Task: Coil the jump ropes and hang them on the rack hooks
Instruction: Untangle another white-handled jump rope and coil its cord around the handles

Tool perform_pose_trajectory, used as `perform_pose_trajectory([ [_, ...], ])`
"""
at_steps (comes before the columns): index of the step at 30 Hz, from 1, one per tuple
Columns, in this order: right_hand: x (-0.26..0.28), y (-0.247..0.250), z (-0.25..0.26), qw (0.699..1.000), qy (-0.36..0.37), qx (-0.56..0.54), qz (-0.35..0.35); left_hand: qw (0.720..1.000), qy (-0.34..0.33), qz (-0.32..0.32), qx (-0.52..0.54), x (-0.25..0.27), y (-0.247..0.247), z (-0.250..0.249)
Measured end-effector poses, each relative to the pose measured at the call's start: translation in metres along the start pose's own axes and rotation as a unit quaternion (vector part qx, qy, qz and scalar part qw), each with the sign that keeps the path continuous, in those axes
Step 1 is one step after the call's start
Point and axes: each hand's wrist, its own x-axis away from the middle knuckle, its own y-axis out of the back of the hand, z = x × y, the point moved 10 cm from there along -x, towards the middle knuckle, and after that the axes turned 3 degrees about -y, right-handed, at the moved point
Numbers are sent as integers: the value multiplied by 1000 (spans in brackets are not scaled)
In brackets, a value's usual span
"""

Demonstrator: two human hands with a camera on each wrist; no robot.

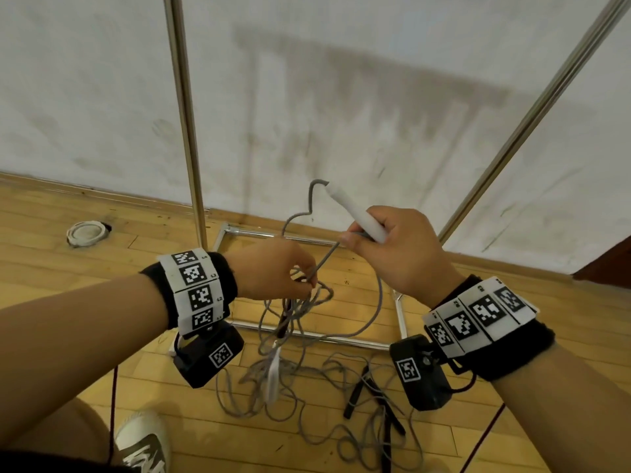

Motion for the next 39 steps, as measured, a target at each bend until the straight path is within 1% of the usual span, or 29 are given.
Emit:
perform_pose_trajectory([
  [3,-4,19,-6,999,3,-17,-40,999,1,42,-9,2,-9,4],
  [7,-5,38,-11,998,13,-9,-66,998,25,45,23,2,-10,13],
  [12,-8,60,-24,995,-10,9,-104,993,54,109,0,4,-21,24],
  [17,-6,76,-39,991,-31,5,-127,993,68,93,-8,4,-8,27],
  [20,-5,85,-48,990,-40,4,-132,995,68,67,-5,4,1,28],
  [23,-3,87,-58,990,-54,22,-127,997,58,49,-25,3,3,30],
  [25,-2,90,-66,989,-68,31,-127,997,47,56,-16,3,-1,30],
  [27,-1,89,-73,989,-80,50,-113,997,45,55,-5,4,-2,30],
  [30,2,76,-75,988,-96,92,-73,999,39,26,-11,2,5,24],
  [32,3,59,-69,990,-81,104,-43,999,23,-2,-22,1,13,15],
  [34,5,40,-53,995,-57,76,-19,1000,5,-20,-19,1,18,3],
  [36,9,15,-37,999,-28,37,24,1000,-16,-21,-6,1,19,-11],
  [38,14,-10,-23,997,4,29,68,999,-36,-21,-5,1,20,-23],
  [39,16,-20,-19,996,7,24,84,999,-42,-26,-2,1,21,-26],
])
